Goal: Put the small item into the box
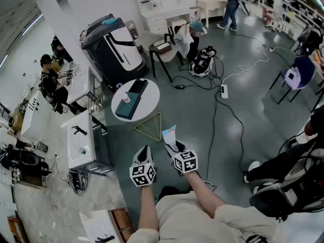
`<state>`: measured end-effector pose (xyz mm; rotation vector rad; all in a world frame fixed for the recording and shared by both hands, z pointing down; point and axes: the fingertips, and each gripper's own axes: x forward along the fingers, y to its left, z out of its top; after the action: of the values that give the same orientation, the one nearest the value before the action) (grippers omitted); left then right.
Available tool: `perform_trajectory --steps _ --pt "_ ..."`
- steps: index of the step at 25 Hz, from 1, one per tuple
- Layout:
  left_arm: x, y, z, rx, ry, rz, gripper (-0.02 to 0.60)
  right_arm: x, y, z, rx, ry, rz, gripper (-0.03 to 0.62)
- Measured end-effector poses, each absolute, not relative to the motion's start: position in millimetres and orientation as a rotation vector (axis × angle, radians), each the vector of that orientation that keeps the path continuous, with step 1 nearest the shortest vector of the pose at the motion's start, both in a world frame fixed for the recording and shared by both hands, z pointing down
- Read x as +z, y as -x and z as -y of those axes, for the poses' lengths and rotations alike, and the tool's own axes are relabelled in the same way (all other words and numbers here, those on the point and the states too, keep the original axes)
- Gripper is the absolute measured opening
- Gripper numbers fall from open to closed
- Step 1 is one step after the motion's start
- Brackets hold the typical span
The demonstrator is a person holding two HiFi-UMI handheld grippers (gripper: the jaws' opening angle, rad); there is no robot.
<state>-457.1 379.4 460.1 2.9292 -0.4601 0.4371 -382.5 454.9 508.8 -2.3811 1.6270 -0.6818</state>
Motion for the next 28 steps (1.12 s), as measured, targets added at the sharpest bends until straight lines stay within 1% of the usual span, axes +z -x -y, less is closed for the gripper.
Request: perform_trajectory --steps 9,18,22,28 --pt "460 479 -358 0.479 -2.948 0.501 0.021 500 385 -429 -0.666 2.345 -1.636 0.216" --pt "447 495 -351 0.382 -2.976 0.585 0.021 498 382 -440 -0.615 2.401 -1.536 0.216" --pt "456 480 -337 0.351 -2.88 0.598 0.021 505 369 -445 -0.625 2.434 -1.55 0.216" --pt "484 428 -329 0.37 -2.911 0.441 0.021 530 332 -433 -0.649 2.46 -1.493 0.216"
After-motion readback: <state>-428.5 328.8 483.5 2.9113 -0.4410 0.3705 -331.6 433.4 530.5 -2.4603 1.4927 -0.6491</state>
